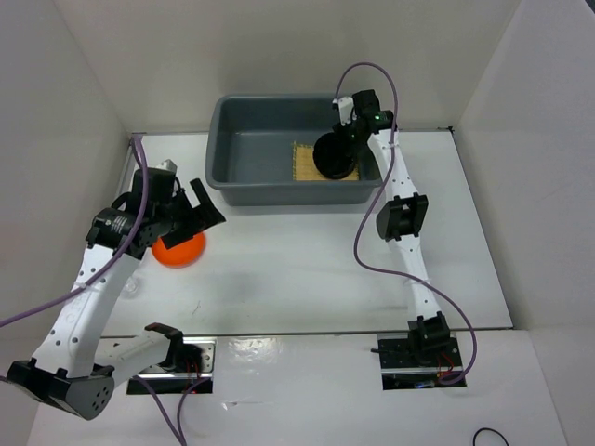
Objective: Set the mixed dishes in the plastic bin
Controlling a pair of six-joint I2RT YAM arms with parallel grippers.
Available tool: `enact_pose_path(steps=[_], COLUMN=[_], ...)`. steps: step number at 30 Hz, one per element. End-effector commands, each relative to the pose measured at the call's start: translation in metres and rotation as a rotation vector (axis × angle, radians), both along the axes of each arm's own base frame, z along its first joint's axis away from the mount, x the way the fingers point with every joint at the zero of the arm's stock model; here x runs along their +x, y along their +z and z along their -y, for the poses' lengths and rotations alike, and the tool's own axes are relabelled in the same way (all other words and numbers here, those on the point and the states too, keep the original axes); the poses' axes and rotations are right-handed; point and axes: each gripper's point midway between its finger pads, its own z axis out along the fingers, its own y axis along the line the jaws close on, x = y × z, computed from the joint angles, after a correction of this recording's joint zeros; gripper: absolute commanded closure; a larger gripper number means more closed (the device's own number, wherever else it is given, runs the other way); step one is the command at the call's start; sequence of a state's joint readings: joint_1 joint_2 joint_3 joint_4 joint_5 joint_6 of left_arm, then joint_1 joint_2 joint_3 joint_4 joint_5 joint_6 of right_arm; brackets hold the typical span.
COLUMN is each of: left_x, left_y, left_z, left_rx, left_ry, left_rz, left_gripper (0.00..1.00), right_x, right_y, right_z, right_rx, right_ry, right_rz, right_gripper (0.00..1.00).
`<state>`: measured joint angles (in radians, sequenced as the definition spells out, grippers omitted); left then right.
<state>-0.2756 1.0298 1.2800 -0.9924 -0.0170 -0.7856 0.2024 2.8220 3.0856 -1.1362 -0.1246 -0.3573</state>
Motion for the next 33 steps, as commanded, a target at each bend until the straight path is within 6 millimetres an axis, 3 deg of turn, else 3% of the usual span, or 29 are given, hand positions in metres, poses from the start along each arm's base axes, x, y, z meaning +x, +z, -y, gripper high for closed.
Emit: enact_pose_path(steps=[1, 3, 6, 7, 9, 10, 12, 13, 14, 16, 17, 18, 19, 20, 21, 22, 23, 24, 25, 26, 27, 29, 30, 31, 32, 33], left_x=[0.012, 0.016, 0.022, 0.022, 0.031, 0.028, 0.032, 0.032, 0.032, 0.028, 0.025, 0.024, 0.015, 0.017, 0.018, 0.021, 0.025, 0.027, 0.031, 0.029, 0.029, 0.024, 0.016, 0.012, 0.007, 0.005], left_y=[-0.011, -0.014, -0.013, -0.012, -0.002, -0.007, -0.009, -0.016, -0.033, -0.067, -0.085, -0.104, -0.128, -0.136, -0.14, -0.145, -0.143, -0.144, -0.142, -0.146, -0.146, -0.147, -0.157, -0.163, -0.168, -0.173], left_z=[-0.012, -0.02, -0.033, -0.042, -0.042, -0.051, -0.053, -0.055, -0.063, -0.063, -0.076, -0.075, -0.077, -0.079, -0.079, -0.08, -0.079, -0.079, -0.08, -0.079, -0.079, -0.071, -0.069, -0.07, -0.071, -0.071], left_rx=[0.026, 0.026, 0.014, 0.01, -0.028, -0.028, -0.089, -0.102, -0.121, -0.172, -0.188, -0.232, -0.241, -0.242, -0.257, -0.262, -0.269, -0.275, -0.274, -0.275, -0.275, -0.307, -0.308, -0.307, -0.304, -0.304], left_ry=[0.036, 0.07, 0.152, 0.183, 0.176, 0.208, 0.251, 0.255, 0.292, 0.291, 0.345, 0.346, 0.357, 0.366, 0.383, 0.388, 0.379, 0.386, 0.384, 0.385, 0.385, 0.355, 0.358, 0.374, 0.4, 0.402], left_rz=[-0.001, -0.002, 0.023, 0.044, 0.128, 0.141, 0.159, 0.145, 0.109, 0.004, -0.049, -0.11, -0.172, -0.172, -0.173, -0.156, -0.138, -0.141, -0.123, -0.133, -0.133, -0.129, -0.154, -0.164, -0.181, -0.189], left_gripper=[0.0, 0.0, 0.0, 0.0, 0.0, 0.0, 0.0, 0.0, 0.0, 0.0, 0.0, 0.0, 0.0, 0.0, 0.0, 0.0, 0.0, 0.0, 0.0, 0.0, 0.0, 0.0, 0.0, 0.0, 0.0, 0.0], right_x=[-0.001, -0.009, -0.017, -0.02, -0.034, -0.038, -0.046, -0.051, -0.066, -0.081, -0.096, -0.103, -0.109, -0.122, -0.128, -0.132, -0.146, -0.156, -0.168, -0.178, -0.201, -0.212, -0.238, -0.245, -0.236, -0.261], right_y=[0.009, 0.022, 0.043, 0.068, 0.093, 0.128, 0.167, 0.188, 0.229, 0.25, 0.266, 0.271, 0.262, 0.279, 0.277, 0.258, 0.265, 0.257, 0.219, 0.209, 0.181, 0.165, 0.148, 0.142, 0.145, 0.132], right_z=[0.008, 0.008, 0.011, 0.021, 0.018, 0.026, 0.037, 0.047, 0.053, 0.064, 0.074, 0.081, 0.084, 0.101, 0.109, 0.111, 0.13, 0.134, 0.137, 0.145, 0.145, 0.152, 0.148, 0.15, 0.16, 0.148], right_rx=[-0.05, -0.046, -0.028, 0.015, 0.074, 0.084, 0.095, 0.111, 0.13, 0.135, 0.146, 0.144, 0.151, 0.155, 0.156, 0.184, 0.184, 0.199, 0.23, 0.259, 0.289, 0.293, 0.28, 0.251, 0.169, 0.137], right_ry=[-0.022, -0.005, -0.001, -0.037, -0.016, -0.025, -0.04, -0.047, -0.044, -0.056, -0.075, -0.089, -0.079, -0.106, -0.108, -0.091, -0.095, -0.069, -0.057, -0.038, -0.045, -0.055, -0.068, -0.079, -0.092, -0.079], right_rz=[0.019, 0.015, 0.021, 0.044, 0.04, 0.101, 0.172, 0.209, 0.283, 0.298, 0.302, 0.3, 0.255, 0.279, 0.266, 0.193, 0.201, 0.172, 0.049, 0.027, -0.061, -0.037, -0.049, -0.017, 0.089, 0.111], right_gripper=[0.48, 0.35, 0.32, 0.32, 0.3, 0.3, 0.28, 0.27, 0.27, 0.27, 0.27, 0.27, 0.34, 0.38, 0.4, 0.4, 0.36, 0.31, 0.2, 0.16, 0.14, 0.11, 0.11, 0.09, 0.08, 0.08])
